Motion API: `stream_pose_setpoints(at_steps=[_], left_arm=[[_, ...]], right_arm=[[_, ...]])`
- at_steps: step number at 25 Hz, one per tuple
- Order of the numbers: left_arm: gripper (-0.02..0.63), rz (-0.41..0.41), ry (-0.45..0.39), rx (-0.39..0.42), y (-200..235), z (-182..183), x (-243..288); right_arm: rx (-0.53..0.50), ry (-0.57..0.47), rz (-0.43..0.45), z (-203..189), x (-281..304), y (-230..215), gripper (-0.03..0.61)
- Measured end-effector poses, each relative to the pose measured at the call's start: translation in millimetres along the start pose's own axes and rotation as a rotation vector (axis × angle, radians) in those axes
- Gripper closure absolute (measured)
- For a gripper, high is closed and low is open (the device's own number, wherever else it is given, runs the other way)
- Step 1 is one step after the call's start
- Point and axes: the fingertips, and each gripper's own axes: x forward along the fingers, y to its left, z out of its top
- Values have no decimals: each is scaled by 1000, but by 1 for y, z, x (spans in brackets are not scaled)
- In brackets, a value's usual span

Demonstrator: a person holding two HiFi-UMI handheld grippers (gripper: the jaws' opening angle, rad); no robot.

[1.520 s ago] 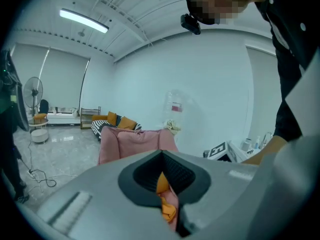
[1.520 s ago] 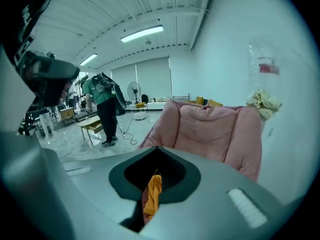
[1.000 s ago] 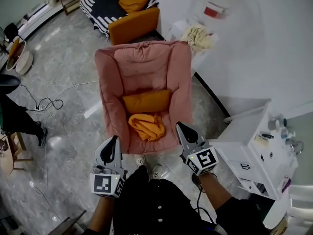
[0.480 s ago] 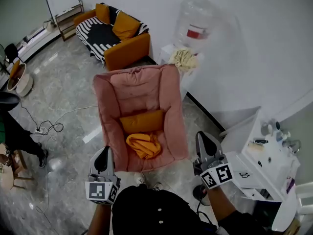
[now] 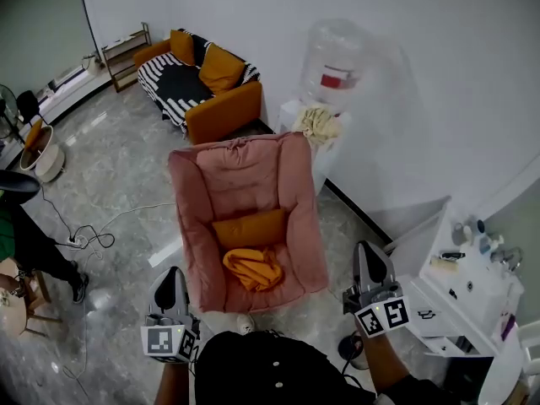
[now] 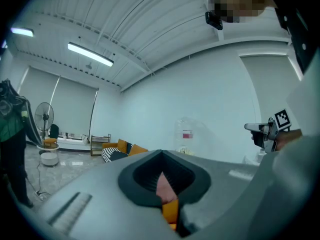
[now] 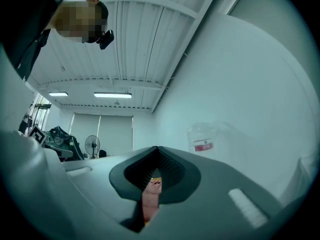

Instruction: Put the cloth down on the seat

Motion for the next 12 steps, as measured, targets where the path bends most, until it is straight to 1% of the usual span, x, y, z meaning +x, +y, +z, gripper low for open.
stream_pose_setpoints(at_steps=[8,12], left_arm=[[613,0,-12,2,0,4,-1],[612,1,-12,3,-1,5,-1]], right_arm=[[15,-3,23,1,8,11,554],[5,7,35,-2,12,19,554]])
